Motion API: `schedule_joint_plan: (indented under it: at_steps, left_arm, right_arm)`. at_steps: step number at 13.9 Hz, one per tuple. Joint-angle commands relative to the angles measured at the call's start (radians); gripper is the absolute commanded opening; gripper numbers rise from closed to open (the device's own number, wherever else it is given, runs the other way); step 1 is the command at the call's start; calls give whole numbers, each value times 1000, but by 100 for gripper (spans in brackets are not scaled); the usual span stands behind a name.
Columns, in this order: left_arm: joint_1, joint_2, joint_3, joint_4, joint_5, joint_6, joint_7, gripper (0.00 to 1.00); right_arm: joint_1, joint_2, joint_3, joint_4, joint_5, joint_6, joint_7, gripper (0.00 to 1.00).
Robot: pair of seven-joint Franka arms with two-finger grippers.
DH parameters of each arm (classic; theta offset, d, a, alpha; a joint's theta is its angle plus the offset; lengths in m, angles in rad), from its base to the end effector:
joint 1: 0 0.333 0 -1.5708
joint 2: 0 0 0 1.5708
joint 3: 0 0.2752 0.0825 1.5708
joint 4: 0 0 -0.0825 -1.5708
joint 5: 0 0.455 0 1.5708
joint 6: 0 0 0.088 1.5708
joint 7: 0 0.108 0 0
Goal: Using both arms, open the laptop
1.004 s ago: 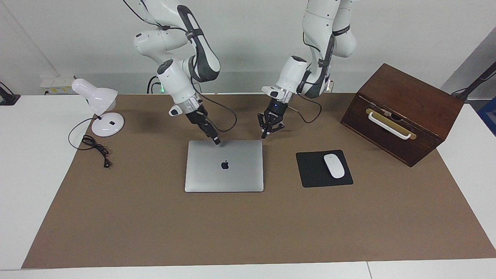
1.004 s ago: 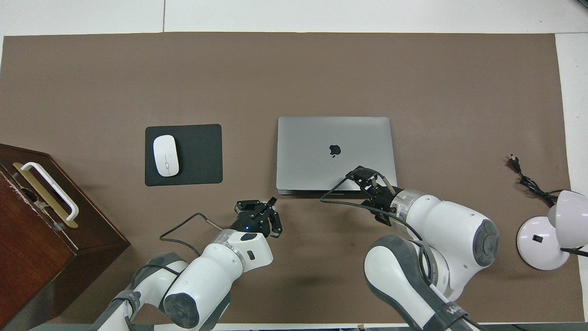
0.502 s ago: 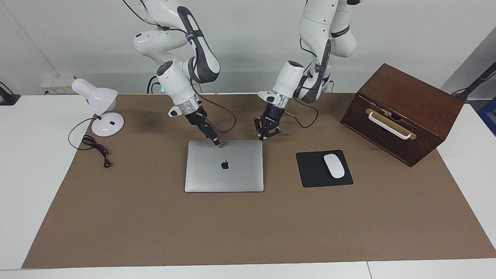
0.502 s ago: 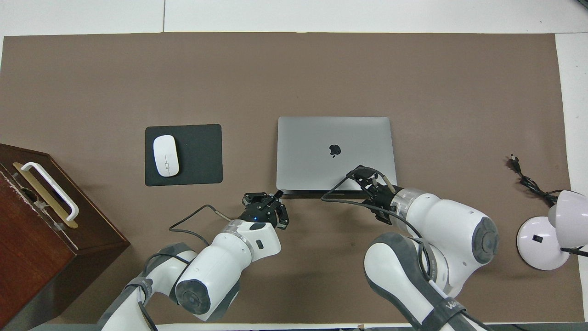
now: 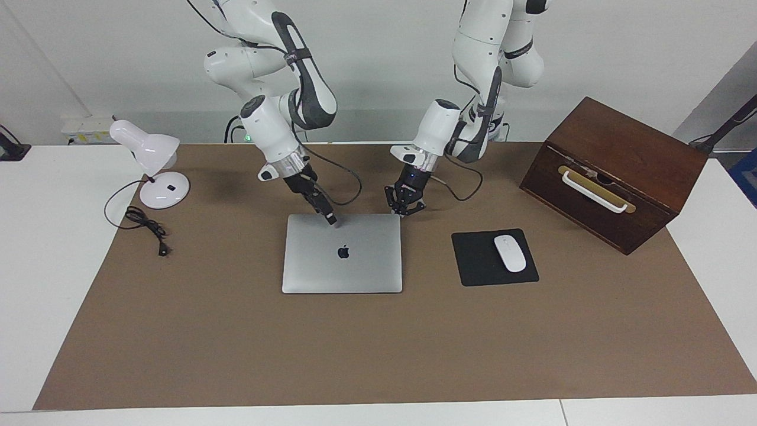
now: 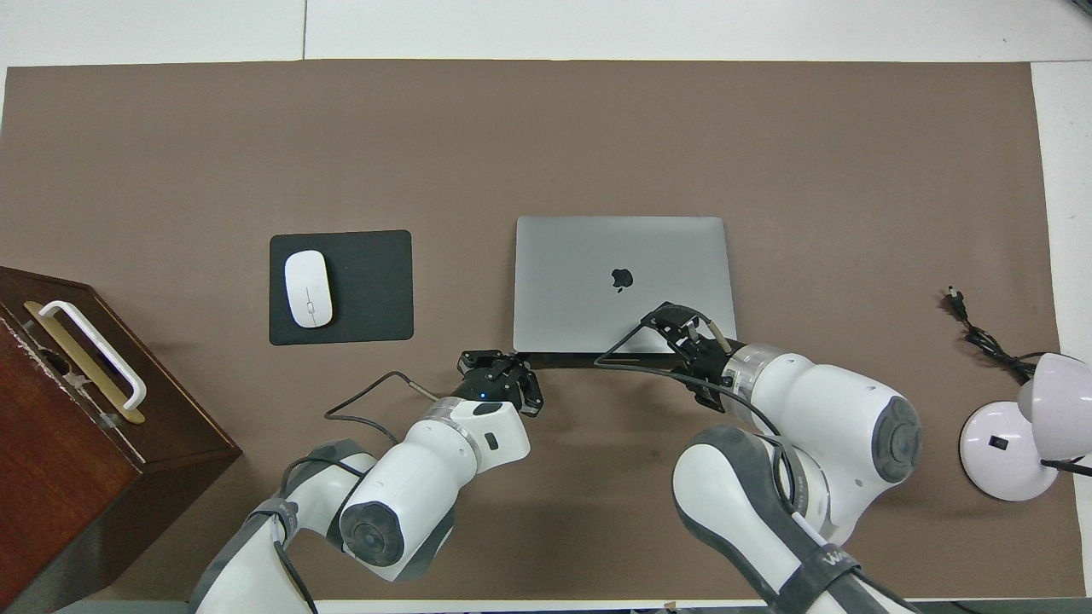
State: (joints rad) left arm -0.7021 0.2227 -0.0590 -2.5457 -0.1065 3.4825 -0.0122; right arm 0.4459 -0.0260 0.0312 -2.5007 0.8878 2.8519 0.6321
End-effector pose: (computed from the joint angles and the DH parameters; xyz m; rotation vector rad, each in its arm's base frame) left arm 0.3847 -0.3509 0.1654 2.5780 -0.8386 0.9273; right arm 0.4878 0.2054 0.2236 -2.3195 1.2174 -0.1089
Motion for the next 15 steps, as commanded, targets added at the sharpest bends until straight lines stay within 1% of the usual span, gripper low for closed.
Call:
schedule_joint_plan:
  at_steps: [1, 3, 15]
  left_arm:
    - [-23, 38, 19, 30, -13, 24, 3, 0]
    - [-23, 52, 19, 36, -12, 23, 3, 0]
    - [-16, 70, 19, 51, -7, 24, 11, 0]
  right_arm:
    - [-3, 14, 4, 11, 37, 26, -43, 100]
    - [-4, 14, 4, 11, 37, 26, -45, 100]
    - [-4, 23, 4, 25, 37, 27, -43, 100]
